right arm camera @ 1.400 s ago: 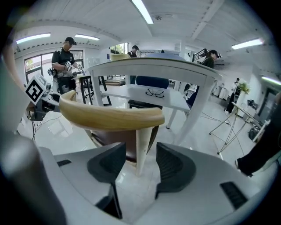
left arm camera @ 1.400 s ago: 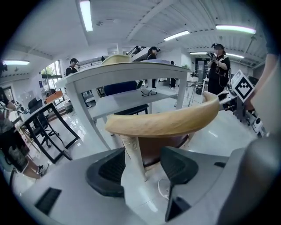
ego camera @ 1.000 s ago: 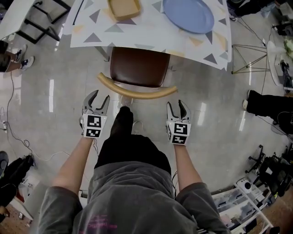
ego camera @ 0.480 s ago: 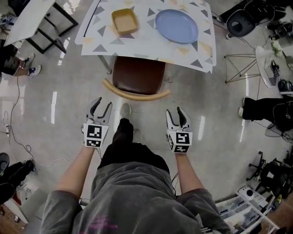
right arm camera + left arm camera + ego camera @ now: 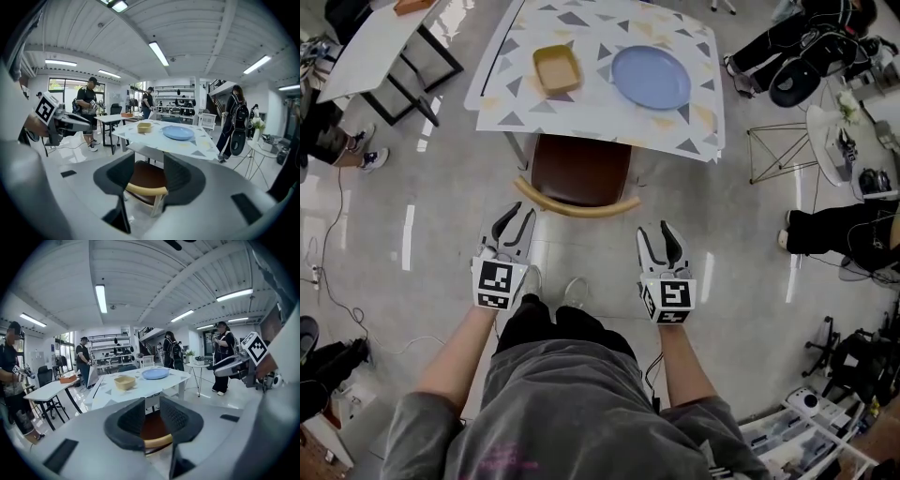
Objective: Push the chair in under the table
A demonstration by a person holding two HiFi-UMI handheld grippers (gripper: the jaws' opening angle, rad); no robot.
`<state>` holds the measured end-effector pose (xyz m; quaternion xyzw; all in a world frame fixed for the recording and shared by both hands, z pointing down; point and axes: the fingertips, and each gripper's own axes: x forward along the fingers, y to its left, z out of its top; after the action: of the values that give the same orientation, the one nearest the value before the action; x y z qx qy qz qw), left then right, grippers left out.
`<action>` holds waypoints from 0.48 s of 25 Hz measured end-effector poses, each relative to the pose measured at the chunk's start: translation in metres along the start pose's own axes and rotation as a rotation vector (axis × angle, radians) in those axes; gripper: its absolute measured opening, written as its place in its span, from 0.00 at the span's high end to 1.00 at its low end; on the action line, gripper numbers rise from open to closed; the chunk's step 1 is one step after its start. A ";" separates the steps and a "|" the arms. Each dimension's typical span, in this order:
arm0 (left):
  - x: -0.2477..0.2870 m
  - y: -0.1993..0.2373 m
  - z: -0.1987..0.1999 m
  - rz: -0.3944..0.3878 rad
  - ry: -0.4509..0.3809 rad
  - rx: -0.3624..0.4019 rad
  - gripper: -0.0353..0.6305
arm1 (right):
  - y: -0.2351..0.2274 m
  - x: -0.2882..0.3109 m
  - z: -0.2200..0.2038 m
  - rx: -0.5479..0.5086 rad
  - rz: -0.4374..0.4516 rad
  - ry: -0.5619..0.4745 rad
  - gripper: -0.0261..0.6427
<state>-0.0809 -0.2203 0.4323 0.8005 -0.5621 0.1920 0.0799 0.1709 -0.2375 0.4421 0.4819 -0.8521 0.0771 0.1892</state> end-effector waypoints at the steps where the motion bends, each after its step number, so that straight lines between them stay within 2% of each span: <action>1: -0.002 0.001 0.005 -0.006 -0.007 -0.001 0.81 | 0.003 -0.003 0.007 -0.012 0.000 -0.007 0.67; 12: -0.030 0.029 0.059 -0.114 -0.107 0.006 0.89 | 0.044 -0.022 0.074 -0.023 -0.059 -0.073 0.67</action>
<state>-0.1042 -0.2249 0.3638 0.8406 -0.5185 0.1456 0.0582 0.1250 -0.2202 0.3680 0.5072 -0.8446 0.0440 0.1659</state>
